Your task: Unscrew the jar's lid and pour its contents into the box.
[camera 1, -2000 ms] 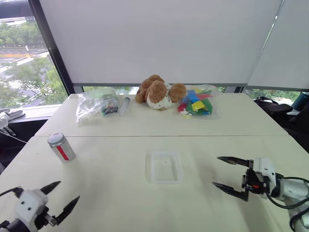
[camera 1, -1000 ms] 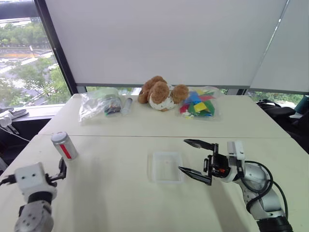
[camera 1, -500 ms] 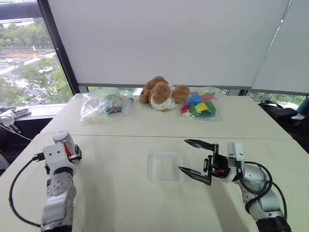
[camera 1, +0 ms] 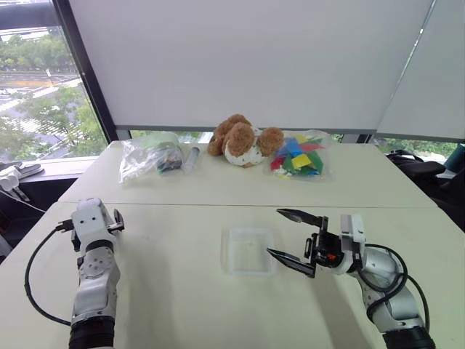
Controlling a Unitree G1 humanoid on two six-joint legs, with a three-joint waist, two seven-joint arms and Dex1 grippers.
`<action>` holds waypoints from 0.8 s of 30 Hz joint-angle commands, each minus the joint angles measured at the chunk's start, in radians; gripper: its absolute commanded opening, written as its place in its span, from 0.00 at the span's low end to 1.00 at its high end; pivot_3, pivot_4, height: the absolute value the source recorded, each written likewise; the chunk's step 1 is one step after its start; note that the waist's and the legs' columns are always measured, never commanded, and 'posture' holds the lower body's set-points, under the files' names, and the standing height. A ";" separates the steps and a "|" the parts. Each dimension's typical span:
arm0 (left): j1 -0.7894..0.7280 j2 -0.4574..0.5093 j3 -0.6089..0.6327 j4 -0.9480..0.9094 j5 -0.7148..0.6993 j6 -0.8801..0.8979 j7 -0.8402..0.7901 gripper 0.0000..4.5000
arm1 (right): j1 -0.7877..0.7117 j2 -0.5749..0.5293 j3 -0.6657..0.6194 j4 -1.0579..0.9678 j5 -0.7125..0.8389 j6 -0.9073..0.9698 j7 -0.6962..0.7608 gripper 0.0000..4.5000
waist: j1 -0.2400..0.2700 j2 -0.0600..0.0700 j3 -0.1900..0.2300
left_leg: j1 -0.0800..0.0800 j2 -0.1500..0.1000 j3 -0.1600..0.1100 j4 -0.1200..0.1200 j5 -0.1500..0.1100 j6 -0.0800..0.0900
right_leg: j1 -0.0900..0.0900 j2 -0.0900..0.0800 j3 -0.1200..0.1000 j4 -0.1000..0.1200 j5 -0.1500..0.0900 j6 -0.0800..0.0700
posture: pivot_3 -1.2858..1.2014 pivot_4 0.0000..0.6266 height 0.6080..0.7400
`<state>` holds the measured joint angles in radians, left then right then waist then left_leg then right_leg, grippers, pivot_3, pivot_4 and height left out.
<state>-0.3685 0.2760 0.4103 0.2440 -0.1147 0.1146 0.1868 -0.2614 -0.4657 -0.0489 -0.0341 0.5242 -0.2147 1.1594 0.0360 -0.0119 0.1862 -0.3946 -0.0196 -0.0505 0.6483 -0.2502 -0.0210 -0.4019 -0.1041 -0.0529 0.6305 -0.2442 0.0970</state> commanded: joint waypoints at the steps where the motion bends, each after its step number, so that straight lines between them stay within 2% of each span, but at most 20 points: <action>1: -0.032 0.027 0.009 0.016 -0.009 -0.033 -0.015 0.98 | -0.004 0.002 -0.007 -0.045 0.003 -0.002 -0.017 1.00 | 0.001 0.000 0.000 | 0.000 0.000 0.000 0.000 0.000 0.000 | 0.000 0.000 0.000 0.000 0.000 0.000 | 0.52 0.24 1.00; 3: -0.038 0.034 0.006 0.032 -0.005 -0.042 -0.018 0.98 | -0.003 0.003 -0.006 -0.048 0.002 -0.001 -0.022 1.00 | 0.002 0.000 0.000 | 0.000 0.000 0.000 0.000 0.000 0.000 | 0.000 0.000 0.000 0.000 0.000 0.000 | 0.52 0.24 1.00; 4: -0.042 0.037 0.006 0.040 -0.005 -0.048 -0.019 0.93 | -0.004 0.003 -0.005 -0.048 0.001 -0.001 -0.025 1.00 | 0.002 0.000 0.000 | 0.000 0.000 0.000 0.000 0.000 0.000 | 0.000 0.000 0.000 0.000 0.000 0.000 | 0.52 0.24 1.00; 6: -0.050 0.044 0.006 0.055 -0.008 -0.062 -0.027 0.80 | -0.004 0.006 -0.004 -0.048 -0.001 -0.002 -0.032 1.00 | 0.001 0.000 0.000 | 0.000 0.000 0.000 0.000 0.000 0.000 | 0.000 0.000 0.000 0.000 0.000 0.000 | 0.52 0.24 1.00; 8: -0.057 0.050 0.006 0.069 -0.012 -0.067 -0.038 0.57 | -0.004 0.008 -0.003 -0.048 -0.003 -0.003 -0.037 1.00 | 0.001 0.000 0.000 | 0.000 0.000 0.001 0.000 0.000 0.000 | 0.000 0.000 0.000 0.000 0.000 0.000 | 0.52 0.24 1.00; 9: -0.058 0.053 0.005 0.074 -0.014 -0.068 -0.043 0.50 | -0.003 0.009 -0.002 -0.048 -0.004 -0.004 -0.039 1.00 | 0.000 0.000 0.000 | 0.000 0.000 0.000 0.000 0.000 0.000 | 0.000 0.000 0.000 0.000 0.000 0.000 | 0.52 0.24 1.00; 13: -0.056 0.056 0.013 0.075 -0.039 -0.074 -0.075 0.49 | 0.005 0.012 0.000 -0.049 -0.009 -0.008 -0.045 1.00 | 0.000 0.000 0.000 | 0.000 0.000 0.001 0.000 0.000 -0.001 | 0.000 0.000 0.000 0.000 0.000 0.000 | 0.52 0.24 1.00; 15: -0.043 0.070 0.023 0.010 -0.114 -0.108 -0.186 0.49 | -0.002 0.006 -0.010 -0.055 -0.006 0.000 -0.056 1.00 | 0.000 0.000 0.000 | 0.000 0.000 0.001 0.000 0.000 -0.001 | 0.000 0.000 0.000 0.000 0.000 0.000 | 0.52 0.24 1.00; 18: -0.008 0.131 0.014 -0.159 -0.329 -0.056 -0.497 0.49 | -0.029 -0.025 -0.021 -0.095 0.013 0.061 -0.077 1.00 | -0.002 -0.001 0.001 | 0.000 0.001 0.001 0.000 0.001 -0.001 | 0.000 0.000 0.000 0.000 0.000 0.000 | 0.52 0.24 1.00; 20: 0.099 0.286 -0.052 -0.360 -0.522 0.133 -0.828 0.49 | -0.060 -0.083 0.004 -0.216 0.114 0.270 -0.112 1.00 | -0.012 0.000 0.002 | -0.002 0.001 0.000 0.000 0.001 -0.002 | -0.003 0.000 0.000 0.000 0.001 -0.001 | 0.52 0.24 1.00; 21: 0.134 0.340 -0.072 -0.416 -0.571 0.191 -0.916 0.49 | -0.069 -0.103 0.012 -0.257 0.153 0.349 -0.125 1.00 | -0.022 0.001 0.002 | -0.005 0.004 -0.001 0.000 0.001 -0.003 | -0.006 -0.001 0.001 0.000 0.001 -0.002 | 0.52 0.24 1.00; 24: 0.179 0.451 -0.138 -0.511 -0.621 0.282 -1.047 0.49 | -0.135 -0.128 0.050 -0.346 0.241 0.544 -0.191 1.00 | -0.026 0.005 0.001 | -0.005 0.006 -0.002 -0.001 0.001 -0.004 | -0.006 -0.001 0.001 -0.001 -0.001 -0.007 | 0.52 0.24 1.00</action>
<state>-0.2008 0.7071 0.3218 -0.2099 -0.6920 0.3451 -0.7742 -0.3605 -0.5915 -0.0269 -0.3061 0.7017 0.2277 1.0082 0.0103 -0.0065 0.1875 -0.3984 -0.0132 -0.0521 0.6470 -0.2492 -0.0246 -0.4067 -0.1051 -0.0514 0.6288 -0.2453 0.0900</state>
